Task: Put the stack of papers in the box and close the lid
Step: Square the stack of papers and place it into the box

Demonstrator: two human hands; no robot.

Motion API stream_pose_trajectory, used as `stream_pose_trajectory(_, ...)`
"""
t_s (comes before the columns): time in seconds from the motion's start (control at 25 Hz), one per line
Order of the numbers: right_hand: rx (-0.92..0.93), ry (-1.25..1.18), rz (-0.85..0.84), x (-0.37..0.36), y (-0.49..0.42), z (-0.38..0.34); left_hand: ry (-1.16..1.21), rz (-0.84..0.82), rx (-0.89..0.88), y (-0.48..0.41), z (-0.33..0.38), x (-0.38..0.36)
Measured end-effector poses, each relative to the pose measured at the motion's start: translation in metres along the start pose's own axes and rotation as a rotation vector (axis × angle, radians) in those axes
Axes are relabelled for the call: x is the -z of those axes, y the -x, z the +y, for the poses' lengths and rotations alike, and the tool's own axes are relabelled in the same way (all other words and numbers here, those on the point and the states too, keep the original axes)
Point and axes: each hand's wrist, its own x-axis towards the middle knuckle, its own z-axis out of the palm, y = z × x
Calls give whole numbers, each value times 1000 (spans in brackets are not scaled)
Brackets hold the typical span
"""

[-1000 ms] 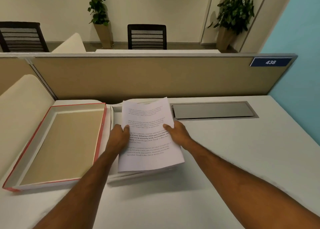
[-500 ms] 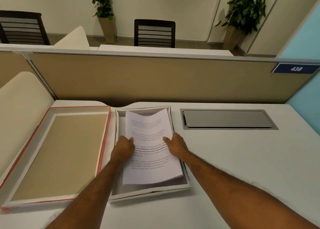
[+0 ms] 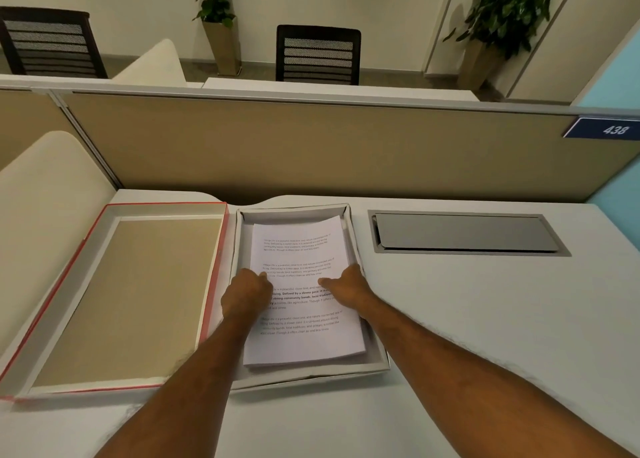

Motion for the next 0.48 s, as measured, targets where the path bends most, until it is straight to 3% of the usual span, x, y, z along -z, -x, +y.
stream_pose_trajectory(0.24, 21, 28, -17, -5, 9, -4, -27, 41, -8, 15, 4, 2)
stream_pose_trajectory(0.36, 68, 45, 51, -3, 19, -1, -69, 68, -36, 29, 6, 7)
stream_pose_trajectory(0.48, 171, 227, 169, -6, 34, 1, -104, 111, -112, 45, 9, 13)
